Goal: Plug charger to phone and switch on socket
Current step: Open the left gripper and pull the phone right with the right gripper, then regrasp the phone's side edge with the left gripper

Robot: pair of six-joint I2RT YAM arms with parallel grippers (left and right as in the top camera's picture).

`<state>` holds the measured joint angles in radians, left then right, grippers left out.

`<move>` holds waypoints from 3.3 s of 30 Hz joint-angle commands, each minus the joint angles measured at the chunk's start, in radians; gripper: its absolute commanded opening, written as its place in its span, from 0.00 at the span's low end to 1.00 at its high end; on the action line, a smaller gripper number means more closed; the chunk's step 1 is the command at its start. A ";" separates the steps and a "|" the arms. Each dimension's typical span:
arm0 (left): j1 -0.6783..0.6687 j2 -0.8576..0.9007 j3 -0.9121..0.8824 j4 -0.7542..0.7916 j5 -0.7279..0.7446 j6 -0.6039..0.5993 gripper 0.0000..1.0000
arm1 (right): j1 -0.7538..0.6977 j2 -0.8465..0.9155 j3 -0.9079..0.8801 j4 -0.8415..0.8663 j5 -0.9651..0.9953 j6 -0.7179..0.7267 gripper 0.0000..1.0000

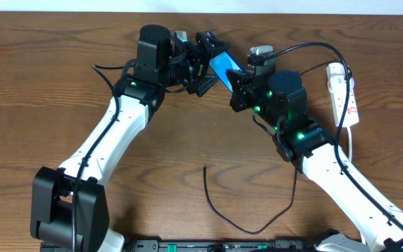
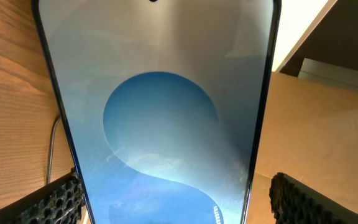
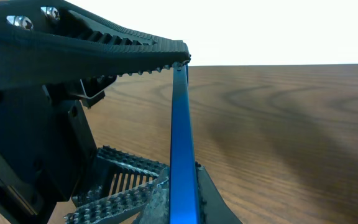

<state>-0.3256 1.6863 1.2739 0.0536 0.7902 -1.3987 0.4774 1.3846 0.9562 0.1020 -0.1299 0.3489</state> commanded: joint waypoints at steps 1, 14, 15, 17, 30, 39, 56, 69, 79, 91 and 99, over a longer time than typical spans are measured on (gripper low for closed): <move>-0.002 -0.020 0.023 0.008 0.013 0.002 0.93 | 0.000 -0.003 0.012 0.006 -0.010 0.003 0.01; -0.001 -0.020 0.023 0.008 0.036 0.003 0.94 | -0.030 -0.003 0.012 0.008 0.027 0.048 0.01; 0.000 -0.020 0.023 0.008 0.036 0.003 0.94 | -0.039 -0.003 0.012 0.009 0.027 0.054 0.01; 0.000 -0.020 0.023 0.008 0.036 0.003 0.94 | -0.048 -0.003 0.012 0.011 0.027 0.064 0.01; 0.029 -0.020 0.023 0.009 0.070 0.003 0.94 | -0.148 -0.003 0.012 0.020 0.026 0.187 0.01; 0.177 -0.020 0.023 0.104 0.225 0.060 0.94 | -0.236 -0.003 0.012 0.018 -0.086 0.545 0.01; 0.218 -0.020 0.023 0.244 0.263 0.089 0.94 | -0.220 -0.003 0.012 0.259 -0.240 0.995 0.01; 0.168 -0.020 0.023 0.244 0.068 0.047 0.94 | -0.153 -0.003 0.012 0.325 -0.217 1.227 0.01; 0.109 -0.020 0.023 0.244 -0.043 0.003 0.93 | -0.122 -0.003 0.012 0.324 -0.202 1.310 0.01; 0.099 -0.020 0.023 0.244 -0.072 -0.044 0.90 | -0.058 -0.003 0.012 0.297 -0.183 1.349 0.01; 0.085 -0.020 0.023 0.244 -0.069 -0.043 0.90 | -0.032 -0.003 0.012 0.298 -0.184 1.349 0.02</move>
<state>-0.2337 1.6821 1.2739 0.2943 0.7261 -1.4403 0.4301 1.3876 0.9546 0.3851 -0.3252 1.6917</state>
